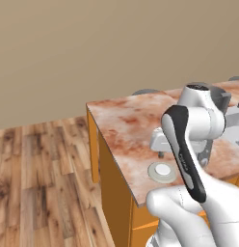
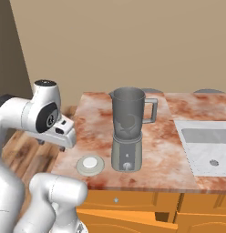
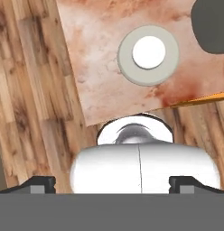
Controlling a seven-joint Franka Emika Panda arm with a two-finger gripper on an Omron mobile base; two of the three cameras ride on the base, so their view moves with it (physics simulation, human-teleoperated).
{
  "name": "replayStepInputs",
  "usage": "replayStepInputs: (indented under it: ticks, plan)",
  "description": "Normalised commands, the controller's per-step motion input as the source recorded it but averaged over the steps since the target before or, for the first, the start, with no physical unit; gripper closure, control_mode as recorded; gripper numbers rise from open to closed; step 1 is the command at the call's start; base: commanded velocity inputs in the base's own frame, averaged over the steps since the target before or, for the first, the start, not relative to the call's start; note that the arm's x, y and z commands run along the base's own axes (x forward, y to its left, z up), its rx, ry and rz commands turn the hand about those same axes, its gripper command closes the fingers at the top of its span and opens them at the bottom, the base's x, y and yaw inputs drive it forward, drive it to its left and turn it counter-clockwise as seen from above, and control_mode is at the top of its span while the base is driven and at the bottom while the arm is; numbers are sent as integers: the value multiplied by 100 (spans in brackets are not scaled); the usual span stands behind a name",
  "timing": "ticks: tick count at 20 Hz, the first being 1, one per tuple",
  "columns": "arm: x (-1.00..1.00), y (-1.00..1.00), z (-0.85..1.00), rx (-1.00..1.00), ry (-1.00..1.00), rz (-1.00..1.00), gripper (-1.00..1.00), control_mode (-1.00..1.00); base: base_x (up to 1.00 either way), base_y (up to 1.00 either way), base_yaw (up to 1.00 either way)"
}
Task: Grab the onion and lemon from the fridge, place them in the blender, close the lid, and turn on the blender to create a marinade.
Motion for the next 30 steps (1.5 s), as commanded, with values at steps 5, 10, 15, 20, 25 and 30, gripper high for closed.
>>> replayStepInputs:
  ticks: [5, 10, 15, 20, 25, 30]
  plan:
    - [49, -25, -73, 0, 1, 0, -100, -100, 0, 0, 0]
    - [45, -22, -56, 0, -1, -3, -100, -100, 0, 0, 0]
    - [43, -12, -52, 0, 0, -6, -100, -100, 0, 0, 0]
    - [29, -15, -48, 0, 0, -9, -100, -100, 0, 0, 0]
    - [29, -23, -29, 0, 0, -10, -100, -100, 0, 0, 0]
    - [28, -13, -30, 0, 0, -7, -100, -100, 0, 0, 0]
